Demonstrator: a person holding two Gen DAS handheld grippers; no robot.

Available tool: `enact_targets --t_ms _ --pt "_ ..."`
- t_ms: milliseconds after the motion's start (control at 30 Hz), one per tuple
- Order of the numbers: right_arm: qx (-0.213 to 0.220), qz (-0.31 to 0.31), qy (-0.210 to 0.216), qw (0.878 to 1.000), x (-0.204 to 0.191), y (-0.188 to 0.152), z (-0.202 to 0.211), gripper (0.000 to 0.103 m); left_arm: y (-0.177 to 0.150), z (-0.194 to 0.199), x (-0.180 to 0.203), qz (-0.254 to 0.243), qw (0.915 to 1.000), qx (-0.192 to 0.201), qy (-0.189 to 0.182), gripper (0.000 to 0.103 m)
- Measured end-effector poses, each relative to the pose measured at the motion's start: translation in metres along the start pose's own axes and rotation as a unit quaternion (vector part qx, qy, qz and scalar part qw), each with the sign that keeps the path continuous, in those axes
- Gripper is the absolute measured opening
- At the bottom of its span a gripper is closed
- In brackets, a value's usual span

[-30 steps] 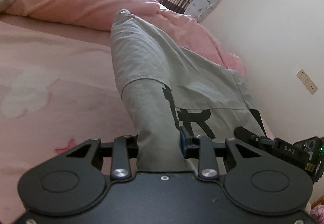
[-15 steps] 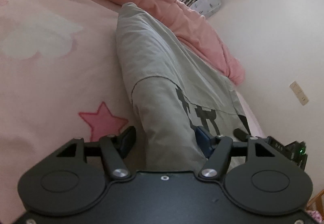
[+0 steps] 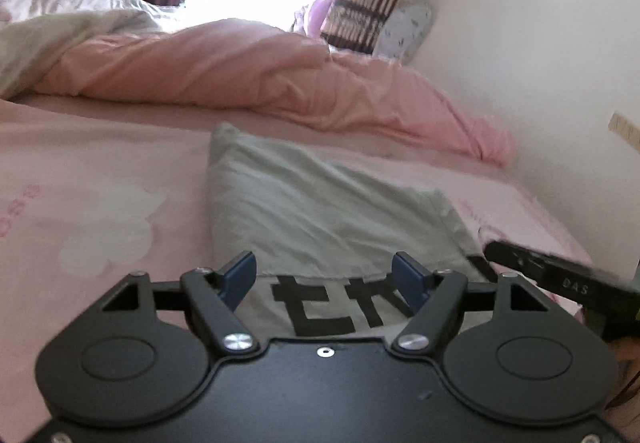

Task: Fold large clothes

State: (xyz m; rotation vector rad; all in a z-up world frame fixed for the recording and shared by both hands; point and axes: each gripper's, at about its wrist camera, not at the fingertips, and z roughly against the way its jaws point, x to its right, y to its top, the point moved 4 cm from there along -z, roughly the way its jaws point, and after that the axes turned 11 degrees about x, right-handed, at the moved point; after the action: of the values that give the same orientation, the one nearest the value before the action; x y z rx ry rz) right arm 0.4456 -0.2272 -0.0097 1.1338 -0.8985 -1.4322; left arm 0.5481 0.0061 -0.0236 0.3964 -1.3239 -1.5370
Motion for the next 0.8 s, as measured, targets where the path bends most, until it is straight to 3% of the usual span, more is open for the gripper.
enact_targets --t_ms 100,167,333,533,633,800 --pt "-0.039 0.014 -0.032 0.999 0.003 -0.015 -0.022 0.025 -0.009 -0.026 -0.006 -0.003 0.9997 -0.022 0.006 0.073" --pt "-0.049 0.011 -0.044 0.998 0.012 -0.024 -0.030 0.006 -0.017 -0.033 -0.008 -0.021 0.9994 -0.025 0.011 0.074" --pt "-0.050 -0.009 -0.036 0.998 0.018 -0.037 -0.038 0.002 -0.031 -0.040 -0.012 -0.040 0.9988 -0.027 0.004 0.078" --pt "-0.047 -0.016 -0.034 0.998 0.017 -0.037 -0.033 0.003 -0.026 -0.046 -0.010 -0.036 0.9989 -0.030 0.002 0.080" --pt "-0.051 -0.029 -0.019 0.998 0.011 -0.028 -0.006 0.020 -0.021 -0.021 -0.002 -0.019 0.9992 -0.033 0.015 0.079" --pt "-0.035 -0.013 0.006 0.999 -0.009 -0.038 0.068 0.021 -0.043 0.050 0.027 -0.057 0.9981 -0.001 0.024 0.079"
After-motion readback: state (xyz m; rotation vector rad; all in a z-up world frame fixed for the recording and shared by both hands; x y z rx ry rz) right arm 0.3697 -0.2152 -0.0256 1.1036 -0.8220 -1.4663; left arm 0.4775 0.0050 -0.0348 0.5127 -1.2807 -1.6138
